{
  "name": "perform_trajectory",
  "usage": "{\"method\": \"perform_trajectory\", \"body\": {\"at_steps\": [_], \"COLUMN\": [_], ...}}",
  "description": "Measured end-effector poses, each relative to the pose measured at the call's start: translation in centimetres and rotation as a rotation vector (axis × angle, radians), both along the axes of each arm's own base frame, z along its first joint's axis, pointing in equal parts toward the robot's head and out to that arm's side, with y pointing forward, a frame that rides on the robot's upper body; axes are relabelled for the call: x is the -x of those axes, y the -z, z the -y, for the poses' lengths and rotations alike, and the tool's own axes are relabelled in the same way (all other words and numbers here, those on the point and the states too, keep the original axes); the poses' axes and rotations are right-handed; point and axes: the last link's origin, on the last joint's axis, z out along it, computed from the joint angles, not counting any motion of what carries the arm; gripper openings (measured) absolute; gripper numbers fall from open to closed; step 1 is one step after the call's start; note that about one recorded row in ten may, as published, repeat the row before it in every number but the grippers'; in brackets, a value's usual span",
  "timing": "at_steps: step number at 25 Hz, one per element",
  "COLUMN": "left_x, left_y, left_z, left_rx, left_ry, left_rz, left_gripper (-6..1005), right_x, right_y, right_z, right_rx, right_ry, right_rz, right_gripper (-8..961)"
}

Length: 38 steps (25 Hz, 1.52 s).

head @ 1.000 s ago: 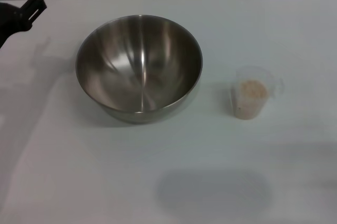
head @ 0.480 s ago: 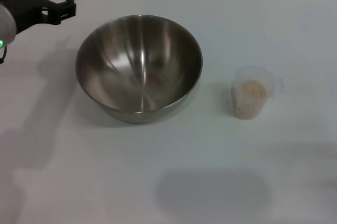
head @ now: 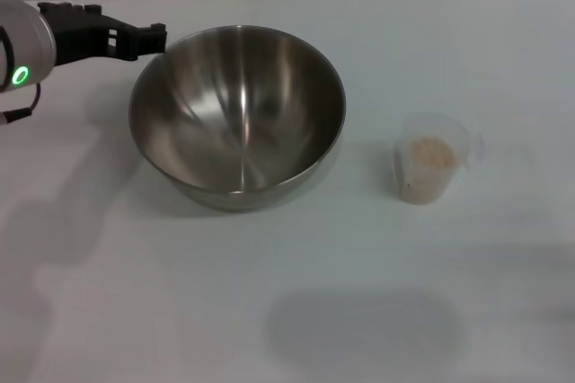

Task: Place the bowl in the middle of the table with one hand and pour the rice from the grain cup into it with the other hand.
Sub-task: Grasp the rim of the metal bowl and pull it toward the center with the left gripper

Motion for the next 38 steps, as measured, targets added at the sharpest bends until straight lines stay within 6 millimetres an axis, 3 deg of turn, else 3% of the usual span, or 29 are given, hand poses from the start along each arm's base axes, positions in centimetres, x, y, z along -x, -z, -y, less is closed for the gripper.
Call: {"method": "perform_trajectory", "body": {"at_steps": [8,13,38], "left_x": [1.6,1.4,3.9], "left_y": [1.8,3.0,4.7], "left_z": [-0.1,-0.1,-1.2], "left_rx": [0.053,0.104,0.108], "left_ry": [-0.046,-0.028,-0.073], "left_rz": [-0.012,-0.004,-0.017], "left_gripper": [829,829,827], "right_x": [0.1,0.1,0.1], "right_y": [0.0,0.0,0.1], "right_z": [0.0,0.1,0.2], "right_rx": [0.0,-0.003,0.002], "right_ry": [-0.005,-0.005,-0.008], "right_rz": [0.001,0.0,-0.001], "right_gripper": [831,831,830]}}
